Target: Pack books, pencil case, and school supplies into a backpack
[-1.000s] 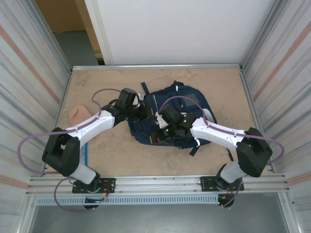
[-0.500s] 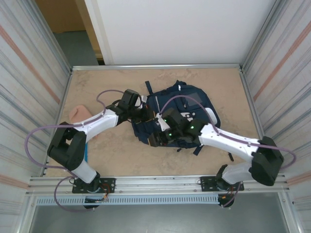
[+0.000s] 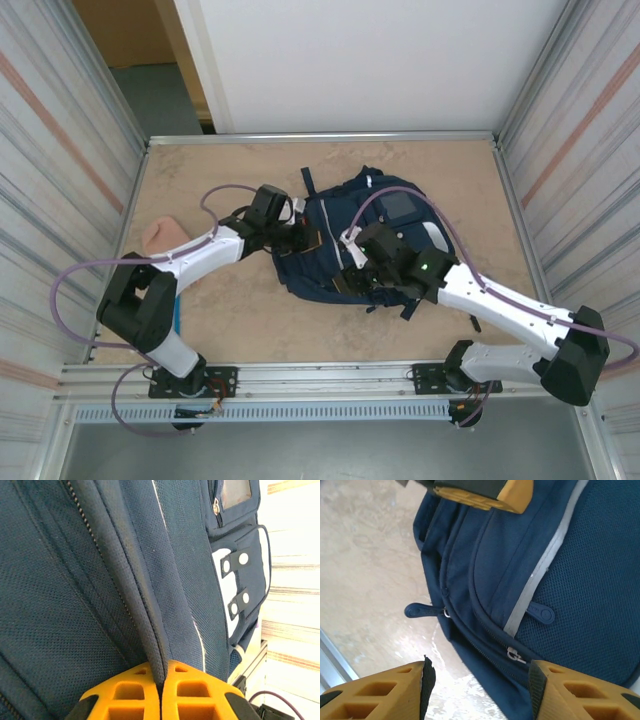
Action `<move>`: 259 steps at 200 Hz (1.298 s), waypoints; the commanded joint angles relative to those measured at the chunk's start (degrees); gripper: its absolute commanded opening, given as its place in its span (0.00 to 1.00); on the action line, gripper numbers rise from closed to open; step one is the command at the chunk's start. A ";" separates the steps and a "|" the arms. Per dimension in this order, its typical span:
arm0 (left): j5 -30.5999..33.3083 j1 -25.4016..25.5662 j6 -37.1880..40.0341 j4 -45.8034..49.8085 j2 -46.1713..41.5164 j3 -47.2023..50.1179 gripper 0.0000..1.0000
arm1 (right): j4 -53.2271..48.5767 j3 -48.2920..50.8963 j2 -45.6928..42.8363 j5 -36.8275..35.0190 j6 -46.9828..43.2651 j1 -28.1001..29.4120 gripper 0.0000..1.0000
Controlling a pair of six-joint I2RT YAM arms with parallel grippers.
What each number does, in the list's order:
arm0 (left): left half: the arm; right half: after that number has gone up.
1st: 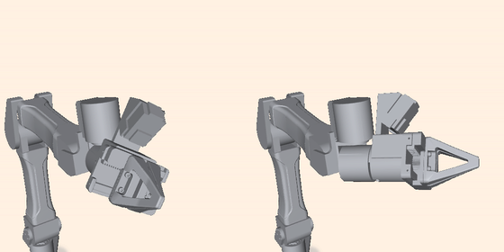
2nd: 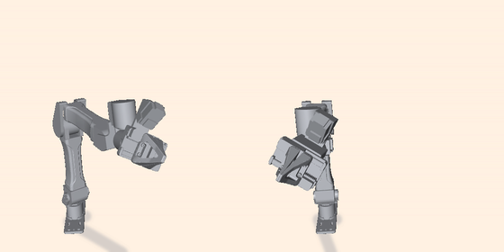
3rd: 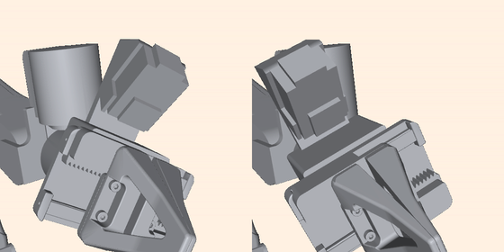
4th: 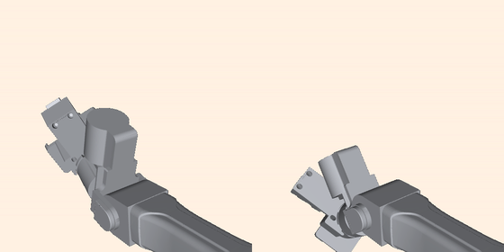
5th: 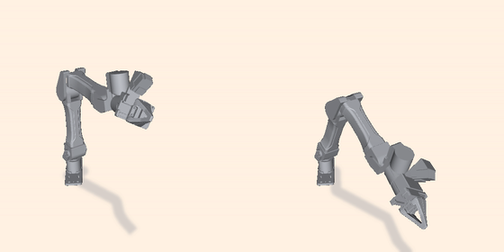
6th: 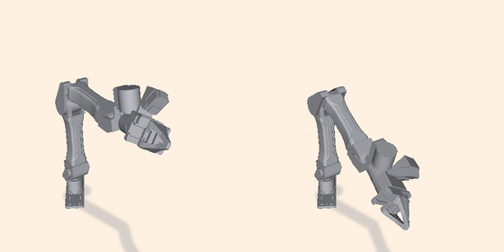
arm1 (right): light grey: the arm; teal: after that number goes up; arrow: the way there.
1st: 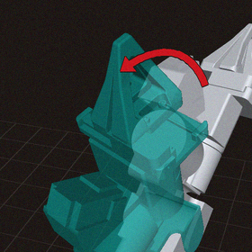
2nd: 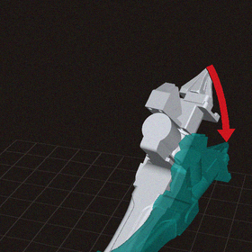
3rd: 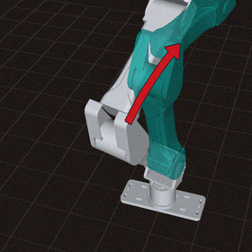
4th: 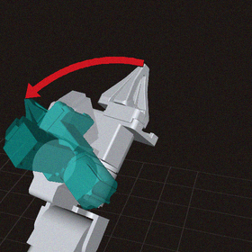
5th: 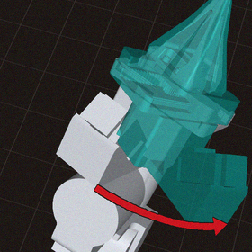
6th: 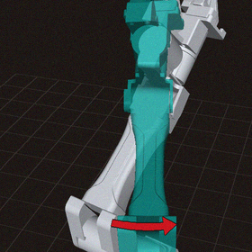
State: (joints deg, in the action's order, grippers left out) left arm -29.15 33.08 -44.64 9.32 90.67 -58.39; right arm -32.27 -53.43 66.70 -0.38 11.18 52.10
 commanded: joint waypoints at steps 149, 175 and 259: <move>-6.15 4.02 3.21 1.01 -3.26 -3.31 0.15 | 14.25 2.23 10.31 -11.34 -15.88 2.41 0.15; -4.61 4.01 6.40 4.88 -6.39 -1.01 0.27 | 15.53 3.18 8.26 -5.32 -14.90 0.21 0.02; 8.58 11.23 1.92 14.67 -19.56 8.65 0.37 | 19.23 6.74 6.93 9.02 -11.49 -4.13 0.00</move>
State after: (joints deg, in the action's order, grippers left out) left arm -27.22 41.71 -40.99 20.43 71.83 -51.42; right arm -15.20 -46.63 74.28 3.75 -2.37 47.97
